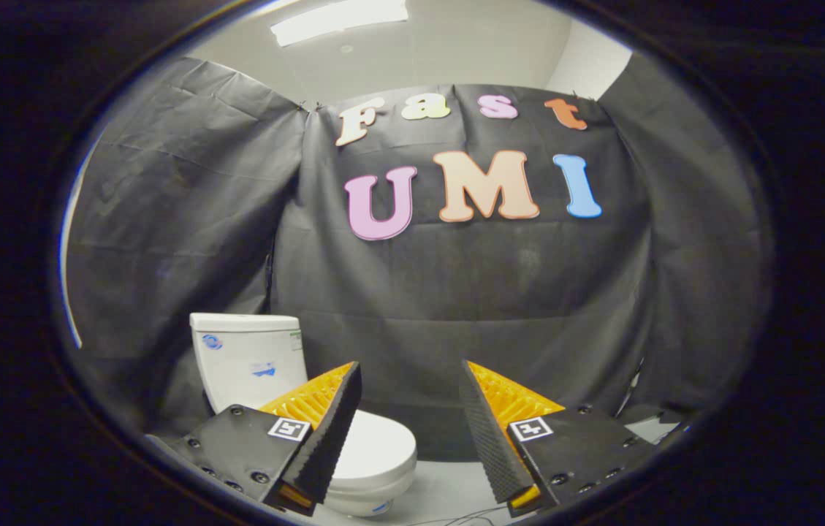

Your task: Open the toilet lid.

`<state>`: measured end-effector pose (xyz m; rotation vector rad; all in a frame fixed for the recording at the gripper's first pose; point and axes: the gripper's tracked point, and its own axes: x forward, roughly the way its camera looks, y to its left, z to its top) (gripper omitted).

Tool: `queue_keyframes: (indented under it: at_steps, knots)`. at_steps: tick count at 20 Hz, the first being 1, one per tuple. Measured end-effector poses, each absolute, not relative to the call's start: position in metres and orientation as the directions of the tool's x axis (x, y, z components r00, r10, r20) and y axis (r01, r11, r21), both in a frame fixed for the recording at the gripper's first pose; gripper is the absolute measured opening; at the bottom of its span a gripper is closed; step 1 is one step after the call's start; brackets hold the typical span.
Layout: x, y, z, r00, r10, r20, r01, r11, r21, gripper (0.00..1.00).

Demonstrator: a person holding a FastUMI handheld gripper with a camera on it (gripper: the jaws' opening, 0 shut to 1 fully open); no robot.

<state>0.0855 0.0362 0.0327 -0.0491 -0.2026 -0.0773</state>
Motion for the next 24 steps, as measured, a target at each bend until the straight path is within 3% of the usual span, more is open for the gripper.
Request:
queue_keyframes:
  at_steps: [4,13,24]
  knots:
    - [0.108,0.062,0.058,0.951,-0.152,0.268,0.173,0.983,-0.057,0.84]
    - [0.124,0.139,0.064,0.927,-0.201,0.318,0.205,0.979,0.02,0.84]
    - [0.128,0.133,-0.022,0.827,-0.527,0.195,0.369,0.772,0.518,0.75]
